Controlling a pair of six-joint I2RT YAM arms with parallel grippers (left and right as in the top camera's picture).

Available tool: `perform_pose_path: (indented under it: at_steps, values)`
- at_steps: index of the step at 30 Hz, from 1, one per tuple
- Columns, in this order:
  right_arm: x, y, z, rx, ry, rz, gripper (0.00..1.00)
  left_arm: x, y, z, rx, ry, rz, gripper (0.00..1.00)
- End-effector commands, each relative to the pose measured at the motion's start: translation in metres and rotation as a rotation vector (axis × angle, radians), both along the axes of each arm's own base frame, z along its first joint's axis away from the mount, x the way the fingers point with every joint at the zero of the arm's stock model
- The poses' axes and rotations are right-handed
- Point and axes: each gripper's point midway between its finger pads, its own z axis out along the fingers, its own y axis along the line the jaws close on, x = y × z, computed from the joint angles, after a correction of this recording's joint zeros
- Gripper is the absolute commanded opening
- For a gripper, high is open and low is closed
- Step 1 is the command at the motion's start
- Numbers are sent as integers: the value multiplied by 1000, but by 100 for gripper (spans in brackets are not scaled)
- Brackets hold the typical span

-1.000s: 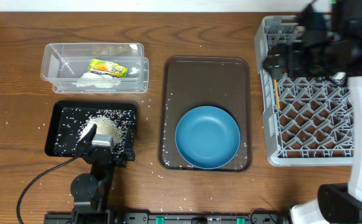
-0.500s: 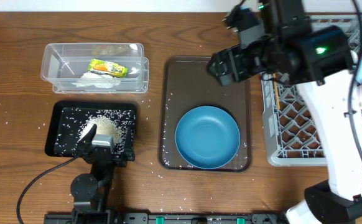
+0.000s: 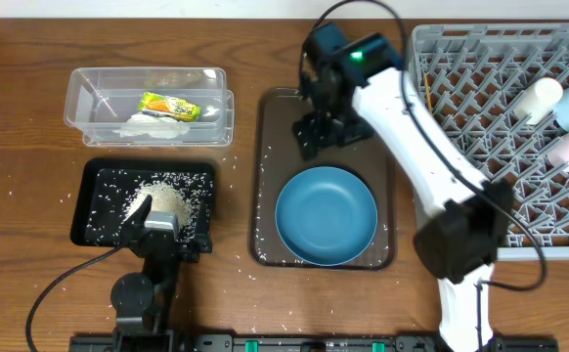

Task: Sort waste into correct bins and load items into the dishwasher rack
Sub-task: 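Reach the right gripper to the blue plate and grasp its rim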

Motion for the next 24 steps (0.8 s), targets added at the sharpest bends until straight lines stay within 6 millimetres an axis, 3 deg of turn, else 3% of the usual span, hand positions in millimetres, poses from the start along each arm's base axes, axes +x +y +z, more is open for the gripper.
perform_pose_path:
  at_steps: [1, 8, 10, 12, 18, 24]
  values:
    - [-29, 41, -4, 130, 124, 63, 84, -1, -1, -15, 13, 41, -3, 95]
    - [-64, 69, -16, 13, 124, 90, 83, -1, -1, -15, 13, 41, -3, 95]
    - [-65, 69, -20, -66, 76, 35, 81, -1, -1, -15, 13, 41, -3, 95]
    - [-63, 69, -23, -157, 0, -52, 72, -1, -1, -15, 13, 41, -3, 95]
    - [-73, 83, -32, -217, -80, -184, 73, -1, 0, -15, 13, 41, -3, 95]
    - [-73, 75, -55, -259, -69, -298, 74, -1, -1, -15, 13, 41, -3, 95]
